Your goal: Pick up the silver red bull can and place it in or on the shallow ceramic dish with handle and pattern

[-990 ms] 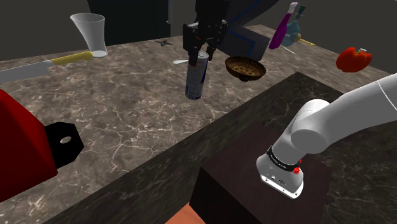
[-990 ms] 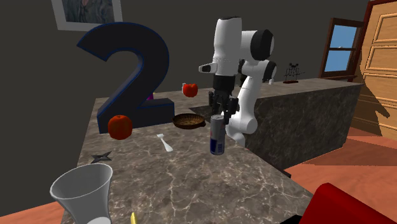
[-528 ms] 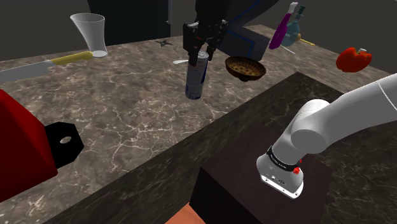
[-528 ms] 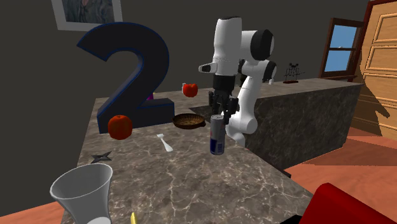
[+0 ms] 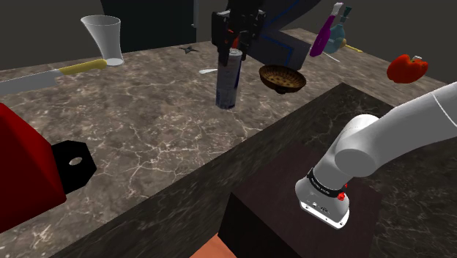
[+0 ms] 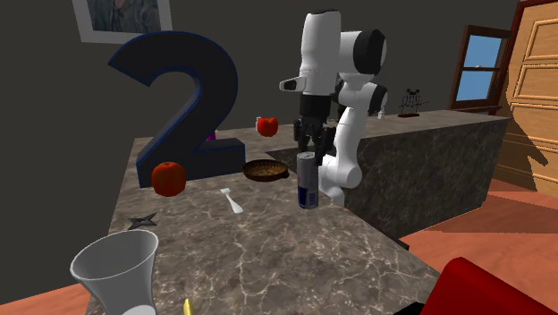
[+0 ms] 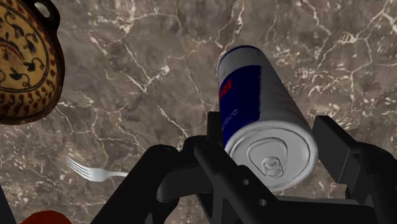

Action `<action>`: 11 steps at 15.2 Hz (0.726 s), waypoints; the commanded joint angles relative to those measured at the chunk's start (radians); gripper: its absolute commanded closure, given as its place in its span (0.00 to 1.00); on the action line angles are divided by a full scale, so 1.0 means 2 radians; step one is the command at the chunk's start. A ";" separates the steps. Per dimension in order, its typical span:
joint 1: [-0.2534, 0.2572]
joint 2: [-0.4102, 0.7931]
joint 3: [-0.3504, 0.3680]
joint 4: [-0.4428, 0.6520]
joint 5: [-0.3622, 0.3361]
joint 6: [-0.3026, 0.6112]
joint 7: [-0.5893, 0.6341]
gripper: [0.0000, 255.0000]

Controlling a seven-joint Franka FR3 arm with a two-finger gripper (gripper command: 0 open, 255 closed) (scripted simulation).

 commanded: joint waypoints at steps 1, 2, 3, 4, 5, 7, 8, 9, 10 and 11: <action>-0.001 0.006 0.000 0.019 -0.002 -0.014 0.001 1.00; -0.002 0.009 0.000 0.029 -0.003 -0.020 0.002 1.00; -0.003 0.012 0.000 0.039 -0.004 -0.027 0.003 1.00; -0.003 0.016 0.000 0.049 -0.005 -0.034 0.004 1.00; -0.004 0.020 0.001 0.059 -0.007 -0.040 0.005 1.00; -0.005 0.027 0.002 0.080 -0.009 -0.054 0.007 1.00; -0.006 0.031 0.002 0.091 -0.010 -0.061 0.008 1.00; -0.006 0.035 0.003 0.102 -0.011 -0.068 0.009 1.00; -0.007 0.040 0.004 0.113 -0.013 -0.075 0.011 1.00; -0.007 0.044 0.004 0.124 -0.014 -0.082 0.012 1.00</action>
